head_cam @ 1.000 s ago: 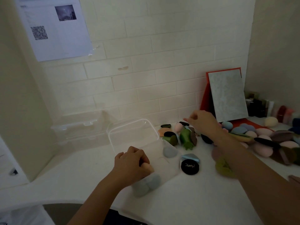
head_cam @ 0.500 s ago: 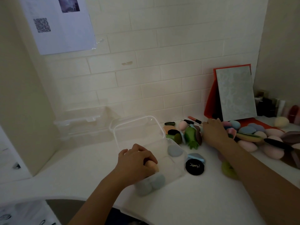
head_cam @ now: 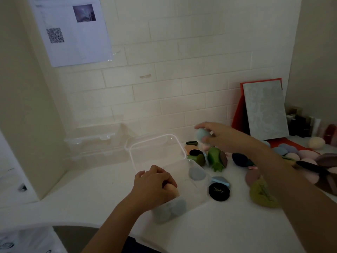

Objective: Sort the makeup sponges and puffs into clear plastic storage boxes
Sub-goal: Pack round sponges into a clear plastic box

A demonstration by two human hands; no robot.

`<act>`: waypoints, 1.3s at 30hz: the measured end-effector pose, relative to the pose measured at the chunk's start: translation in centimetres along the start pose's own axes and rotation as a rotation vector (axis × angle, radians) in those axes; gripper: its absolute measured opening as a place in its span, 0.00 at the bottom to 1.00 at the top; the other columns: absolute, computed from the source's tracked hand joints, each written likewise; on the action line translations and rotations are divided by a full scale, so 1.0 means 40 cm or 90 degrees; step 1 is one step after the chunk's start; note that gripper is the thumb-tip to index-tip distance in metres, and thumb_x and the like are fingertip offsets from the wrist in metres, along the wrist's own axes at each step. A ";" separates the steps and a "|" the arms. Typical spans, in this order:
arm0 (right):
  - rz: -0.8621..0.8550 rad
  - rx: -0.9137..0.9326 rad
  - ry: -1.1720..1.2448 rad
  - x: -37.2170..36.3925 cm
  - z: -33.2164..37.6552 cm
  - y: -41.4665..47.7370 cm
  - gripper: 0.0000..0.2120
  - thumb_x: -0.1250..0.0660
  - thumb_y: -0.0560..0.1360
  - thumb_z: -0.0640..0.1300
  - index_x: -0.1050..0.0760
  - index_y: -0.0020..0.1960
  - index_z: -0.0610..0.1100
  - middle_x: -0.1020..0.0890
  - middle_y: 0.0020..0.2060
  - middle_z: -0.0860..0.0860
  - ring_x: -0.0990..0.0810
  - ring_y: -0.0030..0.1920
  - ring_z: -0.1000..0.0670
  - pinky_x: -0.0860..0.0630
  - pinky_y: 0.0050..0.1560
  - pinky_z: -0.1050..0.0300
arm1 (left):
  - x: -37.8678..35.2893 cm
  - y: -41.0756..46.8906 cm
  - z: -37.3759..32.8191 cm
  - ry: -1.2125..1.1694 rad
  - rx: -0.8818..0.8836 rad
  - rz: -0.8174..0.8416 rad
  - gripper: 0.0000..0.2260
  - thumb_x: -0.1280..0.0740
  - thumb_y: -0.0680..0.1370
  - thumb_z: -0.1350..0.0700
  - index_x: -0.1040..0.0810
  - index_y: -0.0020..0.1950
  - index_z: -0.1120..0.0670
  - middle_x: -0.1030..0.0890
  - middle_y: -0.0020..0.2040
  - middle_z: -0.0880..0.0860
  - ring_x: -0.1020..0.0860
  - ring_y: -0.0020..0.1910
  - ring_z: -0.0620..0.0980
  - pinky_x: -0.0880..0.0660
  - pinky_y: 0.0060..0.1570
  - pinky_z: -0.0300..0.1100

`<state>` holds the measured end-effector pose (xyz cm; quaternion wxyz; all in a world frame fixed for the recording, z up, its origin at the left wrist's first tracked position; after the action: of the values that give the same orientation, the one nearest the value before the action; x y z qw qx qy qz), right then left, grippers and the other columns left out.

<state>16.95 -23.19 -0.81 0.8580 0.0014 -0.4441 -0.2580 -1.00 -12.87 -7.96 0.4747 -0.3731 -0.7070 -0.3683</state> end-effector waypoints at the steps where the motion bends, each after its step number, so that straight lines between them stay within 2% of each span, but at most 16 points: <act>1: 0.045 0.018 0.009 -0.013 0.033 -0.013 0.19 0.33 0.76 0.46 0.33 0.64 0.55 0.27 0.53 0.56 0.23 0.47 0.56 0.27 0.42 0.66 | 0.001 -0.001 -0.001 0.002 0.000 0.000 0.10 0.38 0.75 0.52 0.22 0.53 0.41 0.35 0.53 0.41 0.37 0.50 0.39 0.47 0.69 0.44; 3: 0.106 0.073 -0.051 -0.044 0.084 -0.036 0.18 0.30 0.73 0.48 0.30 0.61 0.56 0.26 0.51 0.60 0.23 0.47 0.58 0.26 0.48 0.64 | 0.001 -0.002 -0.002 0.012 -0.005 0.003 0.10 0.38 0.75 0.51 0.22 0.54 0.41 0.35 0.53 0.41 0.37 0.50 0.38 0.46 0.68 0.43; 7: 0.216 0.123 -0.238 -0.114 0.130 -0.066 0.19 0.33 0.76 0.46 0.28 0.65 0.55 0.30 0.49 0.60 0.29 0.50 0.57 0.32 0.52 0.63 | -0.004 0.001 -0.002 0.021 -0.003 0.010 0.10 0.39 0.75 0.50 0.23 0.54 0.40 0.34 0.53 0.41 0.35 0.52 0.39 0.45 0.67 0.43; 10: 0.247 0.108 -0.292 -0.157 0.130 -0.076 0.17 0.30 0.73 0.44 0.24 0.61 0.50 0.26 0.49 0.56 0.27 0.48 0.55 0.27 0.52 0.61 | -0.005 0.002 -0.004 0.024 0.000 0.007 0.11 0.40 0.76 0.50 0.23 0.54 0.40 0.33 0.53 0.42 0.34 0.57 0.39 0.45 0.67 0.43; 13: 0.313 0.129 -0.324 -0.193 0.129 -0.080 0.11 0.31 0.73 0.42 0.20 0.56 0.45 0.19 0.49 0.52 0.21 0.48 0.52 0.22 0.53 0.57 | -0.002 0.004 -0.007 0.023 0.006 0.006 0.12 0.41 0.76 0.51 0.22 0.53 0.41 0.32 0.50 0.42 0.35 0.56 0.39 0.44 0.66 0.42; 17: 0.384 0.114 -0.304 -0.202 0.116 -0.082 0.13 0.33 0.76 0.41 0.21 0.59 0.48 0.18 0.53 0.52 0.21 0.52 0.52 0.23 0.57 0.56 | 0.002 0.004 -0.013 0.018 0.003 -0.010 0.12 0.41 0.76 0.52 0.21 0.53 0.42 0.33 0.48 0.43 0.35 0.55 0.40 0.44 0.65 0.41; 20: 0.368 0.077 -0.263 -0.197 0.106 -0.073 0.14 0.31 0.74 0.42 0.21 0.59 0.48 0.17 0.53 0.50 0.20 0.52 0.51 0.22 0.57 0.54 | -0.002 0.004 -0.011 0.016 0.005 -0.009 0.11 0.40 0.76 0.52 0.22 0.54 0.42 0.33 0.49 0.43 0.35 0.54 0.40 0.45 0.66 0.41; 24: 0.334 0.065 -0.248 -0.203 0.100 -0.065 0.10 0.28 0.72 0.42 0.19 0.53 0.44 0.16 0.48 0.49 0.19 0.47 0.52 0.22 0.49 0.60 | -0.007 0.006 -0.009 0.013 0.009 -0.014 0.11 0.40 0.75 0.52 0.22 0.55 0.44 0.32 0.52 0.44 0.34 0.57 0.41 0.50 0.73 0.48; 27: 0.345 0.048 -0.268 -0.218 0.090 -0.061 0.09 0.28 0.72 0.43 0.18 0.52 0.44 0.16 0.46 0.48 0.18 0.44 0.51 0.21 0.50 0.56 | -0.003 0.007 -0.020 0.031 -0.030 -0.027 0.12 0.39 0.75 0.53 0.23 0.57 0.46 0.30 0.59 0.47 0.37 0.53 0.41 0.42 0.66 0.39; 32: 0.422 -0.030 -0.112 -0.198 0.077 -0.068 0.13 0.32 0.74 0.50 0.19 0.56 0.45 0.15 0.48 0.50 0.17 0.49 0.52 0.22 0.55 0.62 | -0.005 0.006 -0.024 -0.009 -0.061 -0.032 0.12 0.37 0.74 0.53 0.23 0.56 0.45 0.28 0.61 0.45 0.33 0.58 0.45 0.36 0.56 0.34; 35: 0.417 -0.084 -0.045 -0.195 0.060 -0.063 0.12 0.34 0.77 0.46 0.21 0.57 0.42 0.16 0.51 0.46 0.17 0.50 0.49 0.22 0.56 0.60 | -0.005 0.006 -0.033 -0.050 -0.098 -0.029 0.13 0.38 0.74 0.58 0.23 0.56 0.46 0.26 0.61 0.44 0.35 0.64 0.41 0.41 0.56 0.30; 39: 0.380 -0.177 0.121 -0.177 0.042 -0.066 0.04 0.39 0.78 0.37 0.29 0.52 0.41 0.17 0.47 0.42 0.17 0.43 0.46 0.19 0.50 0.57 | -0.008 0.006 -0.031 -0.106 -0.096 0.023 0.17 0.38 0.74 0.61 0.23 0.56 0.42 0.21 0.56 0.44 0.43 0.70 0.39 0.40 0.62 0.32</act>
<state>11.19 -21.96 -5.78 0.9252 -0.2211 -0.3038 -0.0525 -0.21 -13.91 -7.90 0.3914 -0.4498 -0.7074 -0.3795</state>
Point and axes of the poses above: each hand's wrist, its own y-axis towards the middle knuckle, its own x-axis out of the back of the hand, z = x × y, the point moved 5 cm from there along y, towards the middle knuckle
